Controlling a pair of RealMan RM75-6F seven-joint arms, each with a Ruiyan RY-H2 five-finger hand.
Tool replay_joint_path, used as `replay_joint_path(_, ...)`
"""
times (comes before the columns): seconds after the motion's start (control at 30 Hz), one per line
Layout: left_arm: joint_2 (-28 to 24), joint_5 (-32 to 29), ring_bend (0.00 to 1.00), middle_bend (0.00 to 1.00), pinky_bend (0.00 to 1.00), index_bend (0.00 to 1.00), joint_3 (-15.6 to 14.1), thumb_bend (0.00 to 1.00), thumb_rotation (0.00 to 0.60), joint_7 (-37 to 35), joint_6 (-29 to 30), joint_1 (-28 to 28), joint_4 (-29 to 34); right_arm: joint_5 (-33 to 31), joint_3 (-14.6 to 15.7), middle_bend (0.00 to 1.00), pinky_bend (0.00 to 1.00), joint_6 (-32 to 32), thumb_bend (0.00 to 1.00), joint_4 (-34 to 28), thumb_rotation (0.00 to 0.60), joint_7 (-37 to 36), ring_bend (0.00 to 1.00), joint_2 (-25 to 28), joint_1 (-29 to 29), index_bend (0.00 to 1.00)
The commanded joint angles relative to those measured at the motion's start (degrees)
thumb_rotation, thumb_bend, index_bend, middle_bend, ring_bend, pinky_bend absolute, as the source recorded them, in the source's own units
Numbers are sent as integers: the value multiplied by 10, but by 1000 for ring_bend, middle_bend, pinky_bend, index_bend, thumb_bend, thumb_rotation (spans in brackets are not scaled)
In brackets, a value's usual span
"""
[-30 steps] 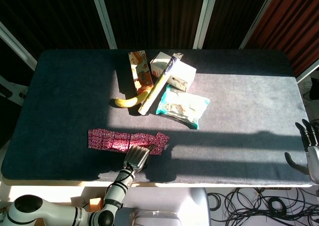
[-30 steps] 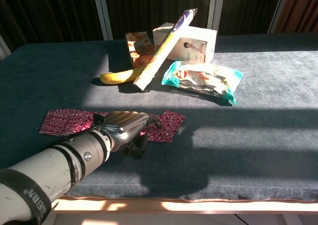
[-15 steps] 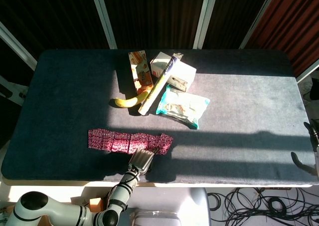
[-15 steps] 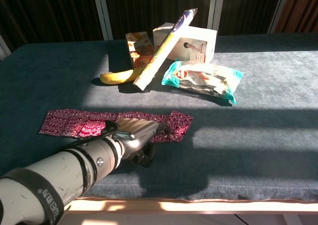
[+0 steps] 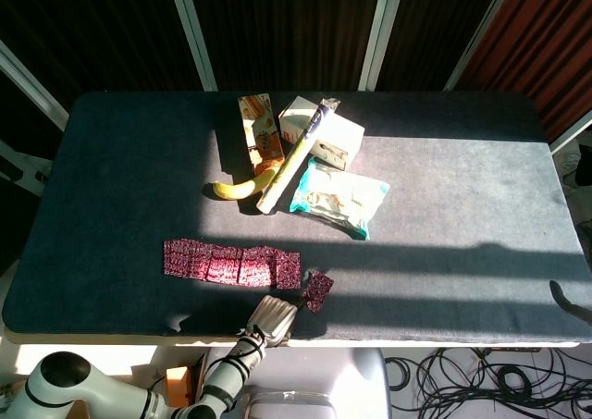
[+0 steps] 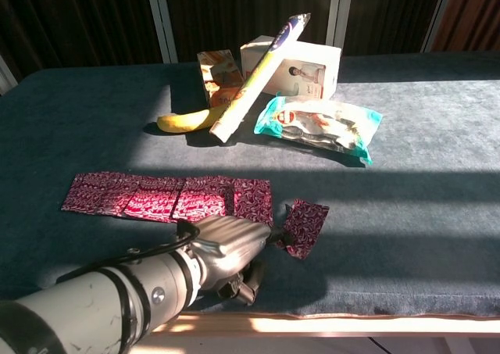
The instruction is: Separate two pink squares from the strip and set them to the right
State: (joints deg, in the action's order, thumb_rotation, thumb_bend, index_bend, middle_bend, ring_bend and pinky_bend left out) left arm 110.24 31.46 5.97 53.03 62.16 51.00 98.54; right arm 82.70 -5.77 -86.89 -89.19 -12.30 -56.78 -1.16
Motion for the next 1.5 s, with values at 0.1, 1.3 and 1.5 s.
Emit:
replay_joint_path(0.1, -10, 46, 1000, 1000, 1000, 185, -28, 800, 600, -12, 14, -6, 37, 2, 1, 0, 121, 1, 271, -2, 600, 9, 0, -2, -1, 0)
replay_joint_path(1.3, -55, 13, 1000, 1000, 1000, 171, 12, 826, 600, -8, 49, -21, -18, 2, -1, 0, 121, 6, 270, -9, 600, 17, 0, -2, -3, 0)
replay_joint_path(1.5, -46, 14, 1000, 1000, 1000, 171, 11, 826, 600, -9, 48, -17, -24, 2, 0, 0, 120, 5, 270, -8, 600, 13, 0, -1, -2, 0)
